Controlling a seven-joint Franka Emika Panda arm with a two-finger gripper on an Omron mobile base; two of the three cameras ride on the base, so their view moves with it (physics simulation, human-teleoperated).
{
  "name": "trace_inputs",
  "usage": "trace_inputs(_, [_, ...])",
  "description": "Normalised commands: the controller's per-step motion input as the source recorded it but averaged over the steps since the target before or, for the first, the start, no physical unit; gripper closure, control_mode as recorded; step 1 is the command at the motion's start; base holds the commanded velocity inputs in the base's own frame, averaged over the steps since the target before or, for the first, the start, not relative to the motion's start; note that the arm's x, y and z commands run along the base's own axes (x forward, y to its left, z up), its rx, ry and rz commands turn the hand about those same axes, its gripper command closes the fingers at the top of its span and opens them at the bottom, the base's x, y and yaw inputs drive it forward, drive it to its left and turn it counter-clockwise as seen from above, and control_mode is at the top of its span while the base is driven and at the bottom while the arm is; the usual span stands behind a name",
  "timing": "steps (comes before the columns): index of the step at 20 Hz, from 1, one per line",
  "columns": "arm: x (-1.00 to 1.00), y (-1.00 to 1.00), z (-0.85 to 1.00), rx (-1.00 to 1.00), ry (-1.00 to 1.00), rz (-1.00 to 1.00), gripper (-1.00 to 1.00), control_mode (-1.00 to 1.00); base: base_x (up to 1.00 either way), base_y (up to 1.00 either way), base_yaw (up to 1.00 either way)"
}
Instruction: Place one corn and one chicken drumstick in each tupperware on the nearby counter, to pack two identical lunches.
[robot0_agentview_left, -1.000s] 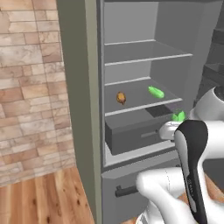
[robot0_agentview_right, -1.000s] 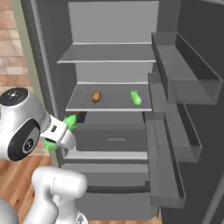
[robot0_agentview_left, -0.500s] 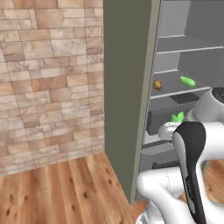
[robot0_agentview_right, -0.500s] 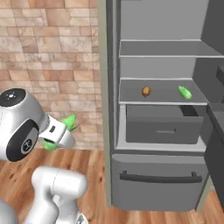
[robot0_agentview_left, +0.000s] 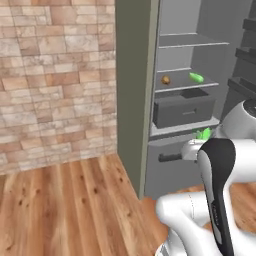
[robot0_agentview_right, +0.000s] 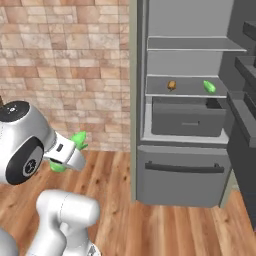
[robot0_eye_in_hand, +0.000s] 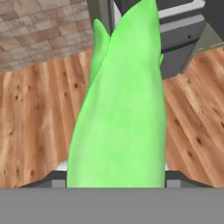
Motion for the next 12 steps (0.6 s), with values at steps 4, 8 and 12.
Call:
trace_inputs(4, [0.0, 0.0, 0.0, 0.0, 0.0, 0.0, 1.0, 1.0, -1.0, 0.0, 0.06])
trace_inputs(8, [0.0, 0.0, 0.0, 0.0, 0.0, 0.0, 1.0, 1.0, -1.0, 0.09, 0.06])
trace_inputs(12, [0.0, 0.0, 0.0, 0.0, 0.0, 0.0, 1.0, 1.0, -1.0, 0.24, 0.06])
